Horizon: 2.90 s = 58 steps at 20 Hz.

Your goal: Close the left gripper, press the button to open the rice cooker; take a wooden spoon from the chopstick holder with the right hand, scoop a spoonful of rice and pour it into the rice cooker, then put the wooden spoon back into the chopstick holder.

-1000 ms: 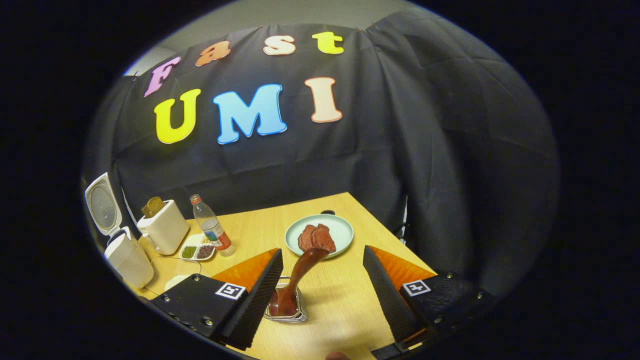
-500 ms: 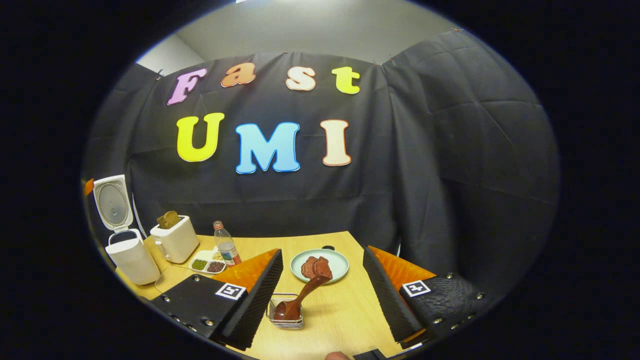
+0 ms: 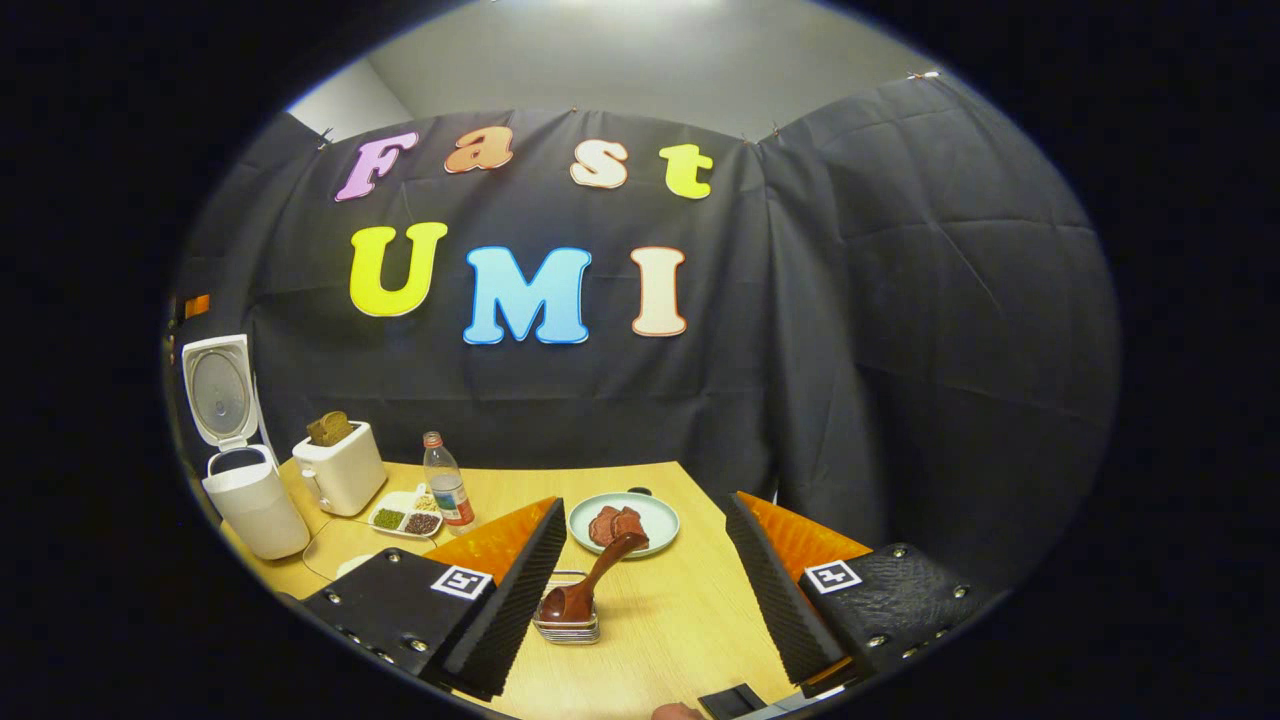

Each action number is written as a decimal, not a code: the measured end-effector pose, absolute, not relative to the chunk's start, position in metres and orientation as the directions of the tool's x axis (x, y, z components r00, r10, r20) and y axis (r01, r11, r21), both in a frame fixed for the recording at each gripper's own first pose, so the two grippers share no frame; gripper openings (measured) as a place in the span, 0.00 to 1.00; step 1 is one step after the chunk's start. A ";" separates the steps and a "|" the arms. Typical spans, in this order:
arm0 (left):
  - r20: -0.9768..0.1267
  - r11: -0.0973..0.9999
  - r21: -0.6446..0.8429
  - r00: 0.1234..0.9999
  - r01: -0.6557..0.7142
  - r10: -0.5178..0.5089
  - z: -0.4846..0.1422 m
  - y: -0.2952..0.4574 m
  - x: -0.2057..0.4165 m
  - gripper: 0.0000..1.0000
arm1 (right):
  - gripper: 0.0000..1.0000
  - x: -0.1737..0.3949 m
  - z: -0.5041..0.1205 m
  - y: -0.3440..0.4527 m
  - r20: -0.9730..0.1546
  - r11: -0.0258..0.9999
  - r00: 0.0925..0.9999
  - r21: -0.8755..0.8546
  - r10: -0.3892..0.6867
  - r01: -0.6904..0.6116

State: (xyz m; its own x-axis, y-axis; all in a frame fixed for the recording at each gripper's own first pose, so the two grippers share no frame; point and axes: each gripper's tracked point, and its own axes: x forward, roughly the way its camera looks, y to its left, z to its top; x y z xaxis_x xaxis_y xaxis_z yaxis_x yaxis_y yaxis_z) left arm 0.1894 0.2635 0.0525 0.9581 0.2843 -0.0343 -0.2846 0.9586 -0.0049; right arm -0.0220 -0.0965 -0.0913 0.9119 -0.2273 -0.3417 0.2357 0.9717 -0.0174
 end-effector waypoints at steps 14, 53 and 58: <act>-0.187 0.909 0.099 0.890 -0.405 0.417 -0.010 0.369 0.301 0.98 | 0.98 -0.057 -0.097 -0.108 -0.339 0.938 0.874 -0.121 -0.347 0.325; -0.429 0.940 -0.067 0.860 -0.335 0.276 -0.111 0.233 0.188 0.99 | 0.96 -0.007 -0.115 -0.120 -0.356 0.988 0.922 -0.027 -0.150 0.150; -0.467 0.945 -0.038 0.842 -0.326 0.272 -0.139 0.213 0.172 0.92 | 0.96 -0.007 -0.119 -0.120 -0.367 0.990 0.921 0.000 -0.134 0.144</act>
State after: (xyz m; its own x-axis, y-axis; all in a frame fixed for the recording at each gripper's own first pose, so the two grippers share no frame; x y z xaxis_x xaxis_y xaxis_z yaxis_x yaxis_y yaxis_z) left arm 0.1721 0.2132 -0.1390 0.8416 0.2717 -0.4667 -0.3259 0.9446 -0.0379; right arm -0.0066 -0.1204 -0.1193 0.9205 -0.1337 -0.3671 0.1435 0.9896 -0.0004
